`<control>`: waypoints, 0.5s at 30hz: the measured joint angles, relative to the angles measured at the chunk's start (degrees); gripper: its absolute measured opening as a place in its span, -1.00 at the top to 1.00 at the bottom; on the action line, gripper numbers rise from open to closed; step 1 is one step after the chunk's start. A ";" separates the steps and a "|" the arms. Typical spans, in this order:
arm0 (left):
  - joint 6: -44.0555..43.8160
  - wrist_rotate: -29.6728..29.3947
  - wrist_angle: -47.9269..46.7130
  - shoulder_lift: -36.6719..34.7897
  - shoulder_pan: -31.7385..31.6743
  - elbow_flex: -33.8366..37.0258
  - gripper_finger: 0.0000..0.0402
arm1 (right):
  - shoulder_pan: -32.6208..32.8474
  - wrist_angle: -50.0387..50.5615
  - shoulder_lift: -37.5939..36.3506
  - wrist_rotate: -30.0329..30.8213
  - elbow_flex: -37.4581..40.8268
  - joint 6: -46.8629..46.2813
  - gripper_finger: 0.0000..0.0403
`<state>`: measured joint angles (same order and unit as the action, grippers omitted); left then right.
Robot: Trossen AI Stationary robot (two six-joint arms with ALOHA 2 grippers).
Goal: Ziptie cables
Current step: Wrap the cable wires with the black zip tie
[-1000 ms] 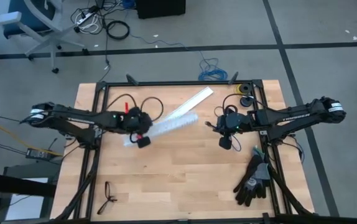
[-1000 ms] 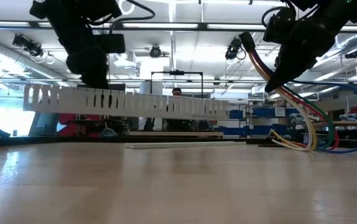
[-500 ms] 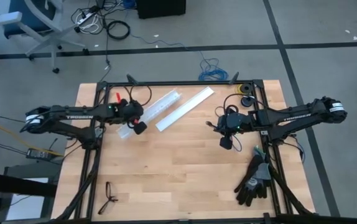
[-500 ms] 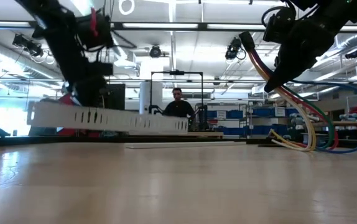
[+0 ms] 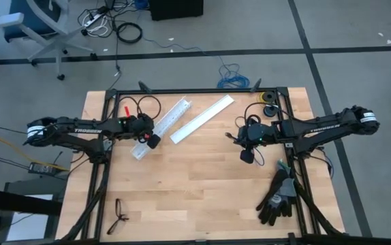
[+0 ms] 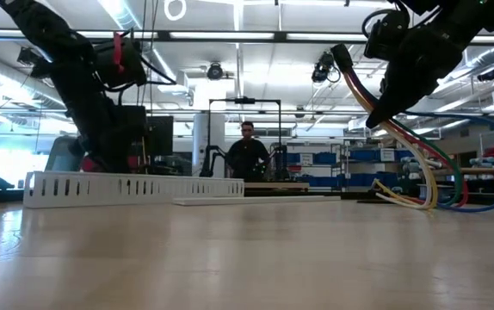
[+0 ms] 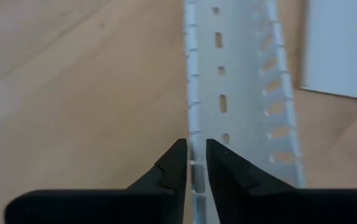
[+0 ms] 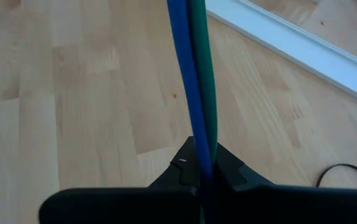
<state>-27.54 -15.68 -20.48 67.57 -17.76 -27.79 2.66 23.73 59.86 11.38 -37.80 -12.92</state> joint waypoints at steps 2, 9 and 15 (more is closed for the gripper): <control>0.02 2.02 0.20 0.00 0.02 -0.12 0.60 | 0.00 0.06 0.00 0.00 0.00 0.01 1.00; 1.84 4.20 -0.25 0.00 0.02 -2.46 0.41 | 0.00 0.27 0.00 0.04 0.00 0.00 1.00; 4.84 3.11 -1.61 0.00 0.02 -5.45 0.35 | 0.00 0.34 0.00 0.09 0.00 0.01 1.00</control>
<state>-22.69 -12.57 -22.10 67.57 -17.74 -33.24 2.66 24.08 59.86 11.46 -37.80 -12.91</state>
